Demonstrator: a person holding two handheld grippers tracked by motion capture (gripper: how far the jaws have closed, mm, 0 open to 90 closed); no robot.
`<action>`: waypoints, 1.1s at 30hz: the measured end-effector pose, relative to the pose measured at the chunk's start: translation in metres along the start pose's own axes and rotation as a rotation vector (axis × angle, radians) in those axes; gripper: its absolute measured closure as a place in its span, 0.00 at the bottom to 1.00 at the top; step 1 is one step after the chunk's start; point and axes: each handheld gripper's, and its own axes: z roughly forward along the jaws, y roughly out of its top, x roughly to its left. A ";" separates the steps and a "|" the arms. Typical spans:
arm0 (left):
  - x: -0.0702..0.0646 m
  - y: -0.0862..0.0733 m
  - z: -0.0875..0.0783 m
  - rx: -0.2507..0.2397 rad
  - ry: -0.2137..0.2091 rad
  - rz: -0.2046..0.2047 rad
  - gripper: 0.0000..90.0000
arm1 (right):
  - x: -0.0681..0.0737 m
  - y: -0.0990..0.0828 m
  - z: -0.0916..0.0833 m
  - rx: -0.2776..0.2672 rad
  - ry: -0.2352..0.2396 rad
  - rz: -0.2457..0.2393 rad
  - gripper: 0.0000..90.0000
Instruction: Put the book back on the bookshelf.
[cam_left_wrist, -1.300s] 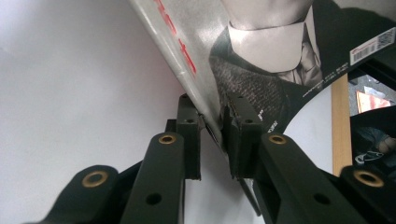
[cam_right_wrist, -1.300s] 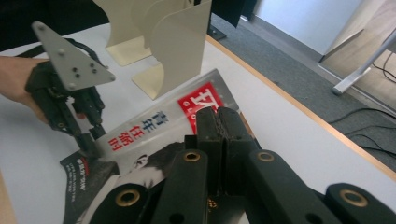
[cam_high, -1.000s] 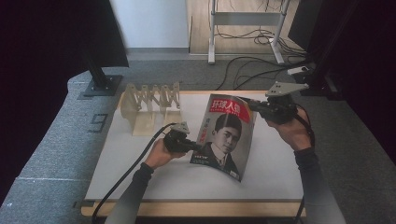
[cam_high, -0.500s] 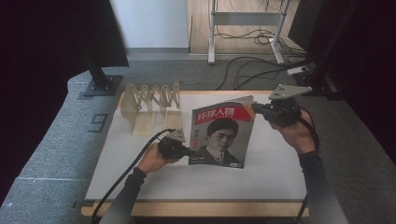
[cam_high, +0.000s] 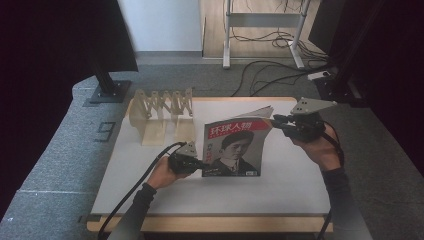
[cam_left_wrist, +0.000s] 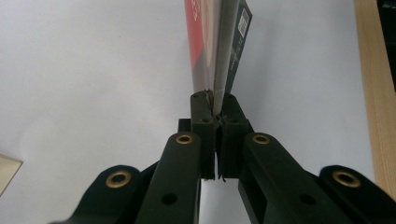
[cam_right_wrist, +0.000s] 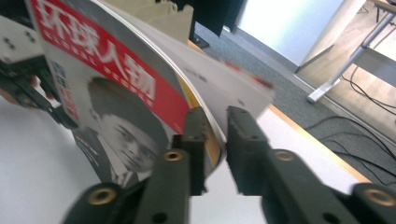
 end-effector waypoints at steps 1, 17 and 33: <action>0.000 -0.001 -0.001 -0.005 -0.005 0.003 0.98 | 0.000 -0.002 0.001 0.008 -0.007 -0.003 0.78; -0.011 -0.010 -0.005 -0.021 -0.033 0.064 0.97 | 0.003 -0.037 0.039 0.042 0.130 0.003 0.30; -0.019 0.006 -0.013 -0.074 -0.013 0.111 0.90 | 0.010 -0.037 0.028 0.035 0.251 -0.049 0.92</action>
